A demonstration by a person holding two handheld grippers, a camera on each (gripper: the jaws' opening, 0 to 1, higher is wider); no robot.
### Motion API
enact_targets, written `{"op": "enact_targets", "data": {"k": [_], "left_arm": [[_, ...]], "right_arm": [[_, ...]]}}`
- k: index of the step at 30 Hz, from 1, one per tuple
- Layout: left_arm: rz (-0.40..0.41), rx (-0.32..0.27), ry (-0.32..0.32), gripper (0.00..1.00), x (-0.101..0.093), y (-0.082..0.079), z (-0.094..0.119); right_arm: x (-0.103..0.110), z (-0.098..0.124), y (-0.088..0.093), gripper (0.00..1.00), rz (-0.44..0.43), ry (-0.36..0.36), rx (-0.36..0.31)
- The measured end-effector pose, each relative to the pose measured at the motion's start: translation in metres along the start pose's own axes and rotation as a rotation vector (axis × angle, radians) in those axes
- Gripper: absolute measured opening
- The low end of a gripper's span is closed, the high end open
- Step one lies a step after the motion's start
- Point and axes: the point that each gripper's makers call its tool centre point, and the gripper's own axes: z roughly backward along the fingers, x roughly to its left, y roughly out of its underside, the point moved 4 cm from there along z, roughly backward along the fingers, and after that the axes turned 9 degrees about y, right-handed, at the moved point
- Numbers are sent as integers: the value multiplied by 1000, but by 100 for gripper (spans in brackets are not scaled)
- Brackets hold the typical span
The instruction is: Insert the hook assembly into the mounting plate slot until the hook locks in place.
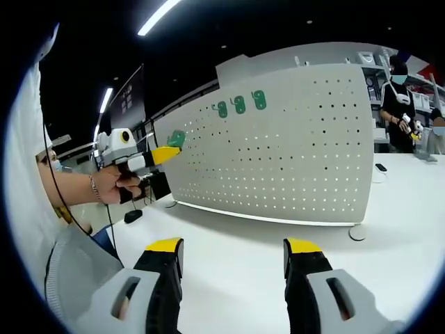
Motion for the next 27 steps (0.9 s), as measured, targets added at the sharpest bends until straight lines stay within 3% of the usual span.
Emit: {"op": "enact_targets", "data": {"k": [8, 15, 18, 20, 23, 27], "left_arm": [[21, -42, -41, 2, -8, -7, 13], [27, -34, -61, 2, -6, -3, 15], [26, -32, -65, 2, -6, -2, 15], [25, -28, -70, 2, -6, -2, 15], [29, -22, -70, 2, -6, 2, 14], [31, -17, -72, 2, -7, 4, 13]], "right_arm": [[1, -2, 1, 56, -2, -3, -1], [4, -4, -2, 56, 2, -13, -4], [10, -2, -14, 57, -25, -34, -70], [15, 1, -30, 59, -71, -63, -180], [21, 7, -47, 63, -153, -114, -290], [21, 6, -46, 63, -130, -110, -281]]}}
